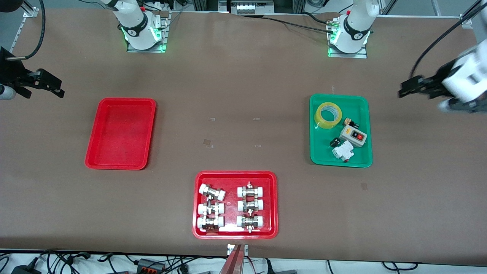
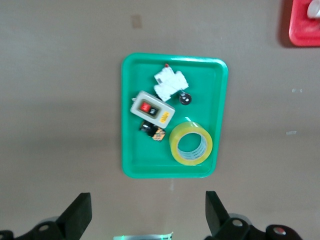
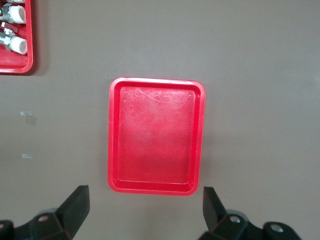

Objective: Left arm passes tape to right arm into tray
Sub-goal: 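Reach the left gripper down to the yellow tape roll on the green tray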

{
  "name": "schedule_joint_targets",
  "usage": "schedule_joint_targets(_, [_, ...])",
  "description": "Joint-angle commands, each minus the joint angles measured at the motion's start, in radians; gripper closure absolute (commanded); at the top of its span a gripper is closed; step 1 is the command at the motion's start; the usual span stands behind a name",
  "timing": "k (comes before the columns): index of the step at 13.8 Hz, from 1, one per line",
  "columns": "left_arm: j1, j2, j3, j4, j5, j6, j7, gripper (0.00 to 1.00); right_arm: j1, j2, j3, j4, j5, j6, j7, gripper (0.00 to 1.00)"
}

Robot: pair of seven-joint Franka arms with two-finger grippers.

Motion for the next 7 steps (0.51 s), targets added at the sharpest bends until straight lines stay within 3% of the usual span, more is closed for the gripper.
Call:
schedule_joint_targets(1, [-0.003, -0.049, -0.055, -0.252, -0.022, 0.205, -0.011, 0.00, -0.005, -0.005, 0.004, 0.009, 0.001, -0.012, -0.017, 0.00])
schedule_joint_targets(4, [-0.007, -0.043, -0.081, -0.445, -0.022, 0.401, -0.015, 0.00, -0.005, 0.001, 0.005, 0.022, -0.003, -0.015, -0.025, 0.00])
schedule_joint_targets(7, [-0.007, 0.026, -0.104, -0.531, -0.022, 0.531, -0.030, 0.00, -0.011, 0.002, 0.001, 0.022, 0.001, -0.018, -0.023, 0.00])
